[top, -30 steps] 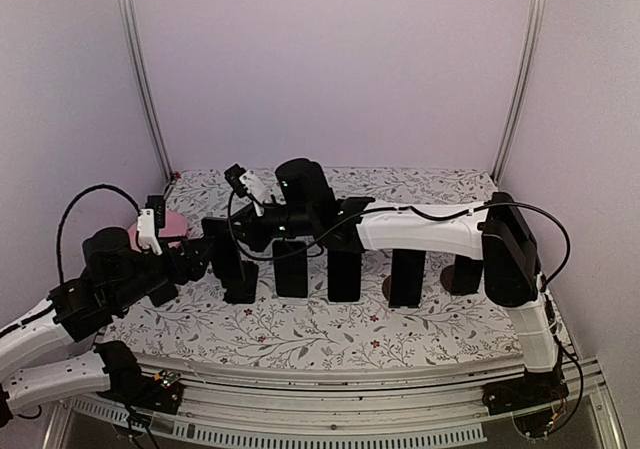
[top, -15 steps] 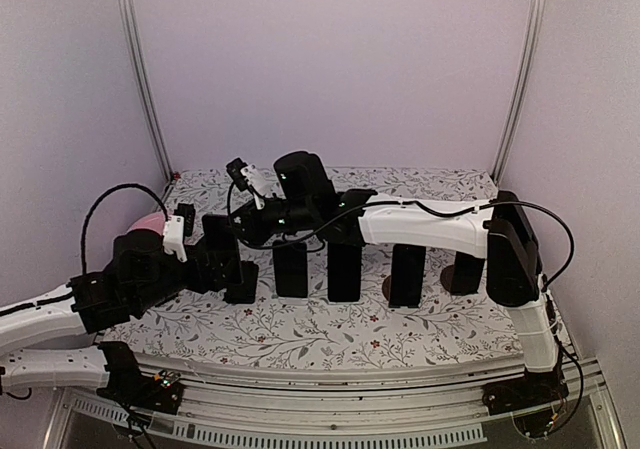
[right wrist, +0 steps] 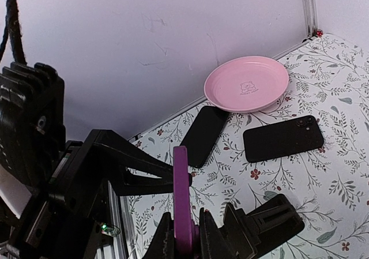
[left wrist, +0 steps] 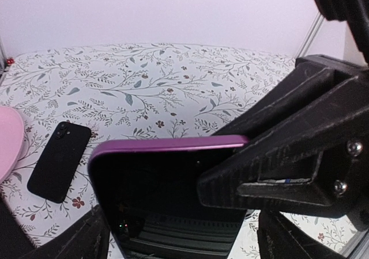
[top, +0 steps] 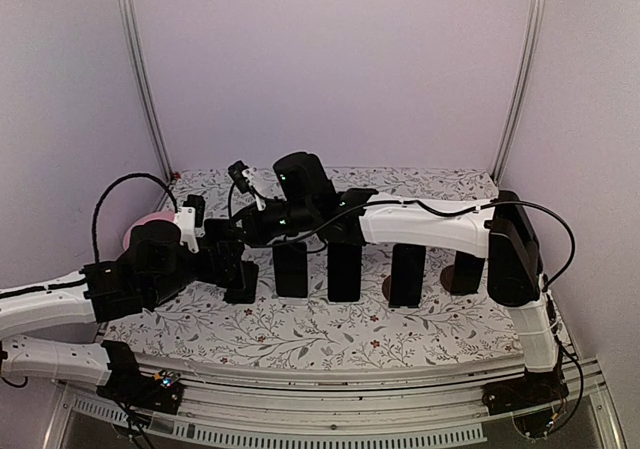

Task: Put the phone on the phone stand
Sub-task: Pass from the right arm to the left

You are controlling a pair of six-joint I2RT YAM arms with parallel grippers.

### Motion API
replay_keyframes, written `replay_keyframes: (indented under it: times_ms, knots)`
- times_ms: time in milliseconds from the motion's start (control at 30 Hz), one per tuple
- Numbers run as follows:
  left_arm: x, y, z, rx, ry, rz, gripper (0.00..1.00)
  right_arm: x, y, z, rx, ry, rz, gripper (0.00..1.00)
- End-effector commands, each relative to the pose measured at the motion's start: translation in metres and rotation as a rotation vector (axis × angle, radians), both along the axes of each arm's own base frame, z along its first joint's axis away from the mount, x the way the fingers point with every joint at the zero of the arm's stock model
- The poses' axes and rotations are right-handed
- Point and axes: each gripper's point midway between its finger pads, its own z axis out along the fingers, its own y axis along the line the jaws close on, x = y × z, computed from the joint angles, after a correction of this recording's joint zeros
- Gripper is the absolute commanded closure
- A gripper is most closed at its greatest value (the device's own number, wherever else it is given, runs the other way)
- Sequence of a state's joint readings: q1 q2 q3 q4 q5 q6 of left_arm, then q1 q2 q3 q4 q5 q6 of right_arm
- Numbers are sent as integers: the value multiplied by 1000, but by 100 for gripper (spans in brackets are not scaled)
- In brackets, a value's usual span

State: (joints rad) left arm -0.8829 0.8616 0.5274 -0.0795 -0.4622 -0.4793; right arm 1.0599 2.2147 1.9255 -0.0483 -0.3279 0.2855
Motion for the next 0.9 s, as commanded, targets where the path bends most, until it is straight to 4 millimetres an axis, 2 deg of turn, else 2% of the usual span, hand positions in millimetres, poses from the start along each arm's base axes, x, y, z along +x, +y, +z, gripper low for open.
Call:
replay_keyframes:
  times_ms: [0,133,367,567,700,867]
  knots:
    - [4,-11,6,-11,-10,-20,10,-4,-6,75,142,-47,6,98]
    - [8,-3,6,-11,-13,31,12,-5,-6,73,136,-37,7,98]
    - [20,-2,4,-5,4,48,24,-3,-6,71,135,-25,-4,98]
    - [24,-6,5,8,-3,42,24,-3,-6,68,130,-20,-2,98]
    - [27,-5,2,20,6,47,16,-4,-6,67,131,-14,2,98]
    - [27,-1,-2,10,12,50,22,-6,-9,68,138,-23,2,98]
